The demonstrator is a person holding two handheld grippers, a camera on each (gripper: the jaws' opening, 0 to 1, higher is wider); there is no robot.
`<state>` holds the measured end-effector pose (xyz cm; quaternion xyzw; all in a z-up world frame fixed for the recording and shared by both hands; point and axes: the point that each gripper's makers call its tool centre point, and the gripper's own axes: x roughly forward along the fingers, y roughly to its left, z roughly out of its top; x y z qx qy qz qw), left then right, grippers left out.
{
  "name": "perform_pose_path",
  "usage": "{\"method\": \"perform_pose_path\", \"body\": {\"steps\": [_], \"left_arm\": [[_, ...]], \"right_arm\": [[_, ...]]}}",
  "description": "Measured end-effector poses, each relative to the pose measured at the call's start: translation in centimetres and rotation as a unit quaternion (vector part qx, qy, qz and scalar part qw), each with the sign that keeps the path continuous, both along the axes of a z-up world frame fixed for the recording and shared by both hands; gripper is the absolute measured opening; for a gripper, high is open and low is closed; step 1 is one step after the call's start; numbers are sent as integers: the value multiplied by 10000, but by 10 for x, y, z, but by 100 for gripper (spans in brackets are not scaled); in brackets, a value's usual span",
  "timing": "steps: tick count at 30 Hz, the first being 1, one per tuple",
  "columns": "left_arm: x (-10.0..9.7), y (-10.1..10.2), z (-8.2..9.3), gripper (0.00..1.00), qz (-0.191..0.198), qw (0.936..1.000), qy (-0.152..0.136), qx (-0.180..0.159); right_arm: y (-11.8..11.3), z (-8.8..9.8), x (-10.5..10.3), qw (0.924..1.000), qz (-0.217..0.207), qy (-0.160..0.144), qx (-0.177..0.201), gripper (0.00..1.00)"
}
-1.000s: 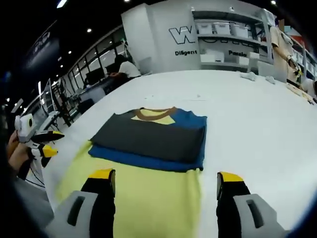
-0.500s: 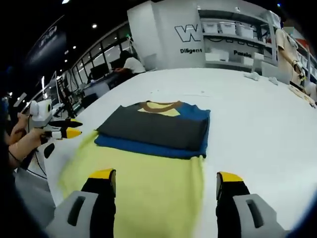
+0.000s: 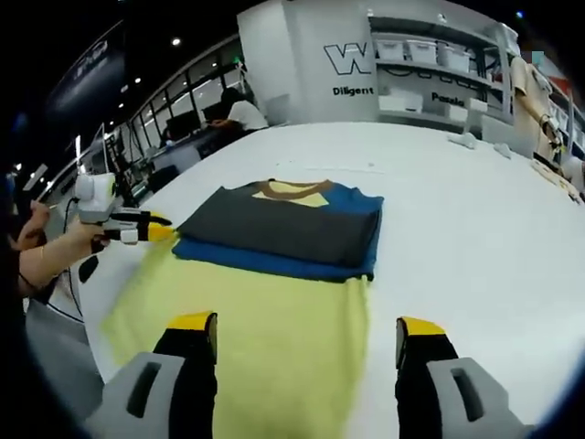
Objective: Fold the garment on the visible template until the final outline fits inside the template.
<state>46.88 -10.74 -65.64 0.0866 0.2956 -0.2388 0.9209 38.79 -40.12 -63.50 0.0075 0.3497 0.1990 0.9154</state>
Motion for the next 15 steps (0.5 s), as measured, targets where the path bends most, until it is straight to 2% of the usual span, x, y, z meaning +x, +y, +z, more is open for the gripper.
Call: {"method": "perform_pose_path", "body": {"steps": [3,9,15], "left_arm": [[0,0,-4,13,-14,10000,38,63],[-4,1,-9,1,-86,9997,130,182],[-2,6,-12,0,-72,9994,111,326]], "right_arm": [[-1,0,0,10000,-4,-5,2,77],[-2,-4,-3,10000,-16,64,14,77],[1,-5,-5,10000,2,84,35,77]]}}
